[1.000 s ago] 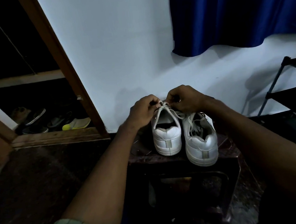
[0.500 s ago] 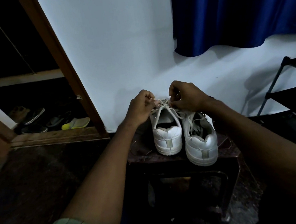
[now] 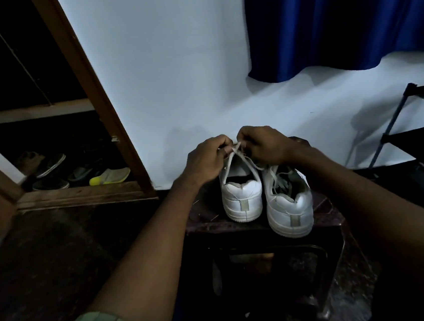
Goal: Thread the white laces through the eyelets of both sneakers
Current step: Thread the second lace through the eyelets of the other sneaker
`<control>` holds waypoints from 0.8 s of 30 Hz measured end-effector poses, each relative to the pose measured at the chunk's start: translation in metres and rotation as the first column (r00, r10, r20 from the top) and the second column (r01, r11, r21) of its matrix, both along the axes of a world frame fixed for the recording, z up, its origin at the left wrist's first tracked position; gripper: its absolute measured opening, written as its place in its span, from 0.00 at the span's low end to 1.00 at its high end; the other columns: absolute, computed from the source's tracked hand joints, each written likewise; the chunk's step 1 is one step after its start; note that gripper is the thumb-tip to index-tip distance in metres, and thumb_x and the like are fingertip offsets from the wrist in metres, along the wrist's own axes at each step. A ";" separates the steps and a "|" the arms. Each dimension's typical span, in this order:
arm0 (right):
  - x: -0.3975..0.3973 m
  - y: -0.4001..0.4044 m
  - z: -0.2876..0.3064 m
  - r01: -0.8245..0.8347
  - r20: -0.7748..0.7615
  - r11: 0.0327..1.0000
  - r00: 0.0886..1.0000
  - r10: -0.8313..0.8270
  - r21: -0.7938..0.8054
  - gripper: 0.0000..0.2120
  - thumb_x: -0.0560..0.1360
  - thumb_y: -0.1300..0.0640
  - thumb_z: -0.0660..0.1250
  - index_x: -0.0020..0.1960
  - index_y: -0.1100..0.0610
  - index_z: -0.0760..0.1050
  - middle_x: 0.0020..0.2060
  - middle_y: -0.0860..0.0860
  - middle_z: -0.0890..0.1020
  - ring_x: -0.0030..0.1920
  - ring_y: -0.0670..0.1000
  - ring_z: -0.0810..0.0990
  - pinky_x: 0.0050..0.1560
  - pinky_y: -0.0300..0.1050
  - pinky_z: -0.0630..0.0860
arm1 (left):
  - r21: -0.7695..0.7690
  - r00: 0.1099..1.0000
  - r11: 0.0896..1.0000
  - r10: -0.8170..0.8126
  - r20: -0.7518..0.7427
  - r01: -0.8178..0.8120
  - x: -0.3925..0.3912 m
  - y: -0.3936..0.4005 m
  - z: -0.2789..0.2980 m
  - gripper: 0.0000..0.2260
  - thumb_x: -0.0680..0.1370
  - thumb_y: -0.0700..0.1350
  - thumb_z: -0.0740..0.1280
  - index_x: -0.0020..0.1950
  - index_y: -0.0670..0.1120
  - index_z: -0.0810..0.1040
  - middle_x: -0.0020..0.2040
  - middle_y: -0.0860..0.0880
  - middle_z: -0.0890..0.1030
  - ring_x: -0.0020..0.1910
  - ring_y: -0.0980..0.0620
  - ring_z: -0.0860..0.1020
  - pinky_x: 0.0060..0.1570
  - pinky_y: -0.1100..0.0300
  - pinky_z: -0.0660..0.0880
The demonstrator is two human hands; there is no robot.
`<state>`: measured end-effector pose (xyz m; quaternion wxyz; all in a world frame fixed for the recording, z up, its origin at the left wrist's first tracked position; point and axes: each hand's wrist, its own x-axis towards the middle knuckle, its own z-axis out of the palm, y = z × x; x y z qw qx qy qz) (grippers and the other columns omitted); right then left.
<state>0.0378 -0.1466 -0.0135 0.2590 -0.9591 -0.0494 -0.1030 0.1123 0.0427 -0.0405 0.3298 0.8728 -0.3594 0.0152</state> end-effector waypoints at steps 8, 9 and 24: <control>-0.003 -0.010 0.005 -0.098 -0.010 0.992 0.995 0.099 0.084 0.02 0.76 0.60 0.72 0.47 0.53 0.82 0.39 0.46 0.85 0.42 0.49 0.84 0.48 0.47 0.79 | -0.125 0.992 0.988 -0.105 -0.065 0.096 0.008 0.009 -0.001 0.03 0.80 0.50 0.64 0.51 0.53 0.76 0.46 0.57 0.83 0.48 0.49 0.83 0.53 0.44 0.80; -0.003 -0.011 0.004 -0.099 -0.025 0.991 0.994 0.102 0.093 0.02 0.75 0.59 0.74 0.46 0.53 0.83 0.39 0.47 0.86 0.43 0.48 0.84 0.48 0.46 0.80 | -0.136 0.990 0.985 -0.117 -0.074 0.107 0.009 0.010 -0.002 0.04 0.79 0.50 0.66 0.52 0.52 0.78 0.48 0.56 0.84 0.49 0.51 0.84 0.55 0.45 0.80; -0.001 -0.007 0.001 -0.004 -0.043 0.987 0.999 0.011 0.159 0.06 0.79 0.65 0.67 0.47 0.55 0.78 0.38 0.46 0.84 0.39 0.46 0.81 0.46 0.44 0.77 | -0.055 1.000 0.998 0.001 -0.028 -0.003 0.008 0.007 -0.003 0.07 0.82 0.51 0.63 0.52 0.51 0.80 0.40 0.59 0.80 0.44 0.49 0.80 0.51 0.50 0.77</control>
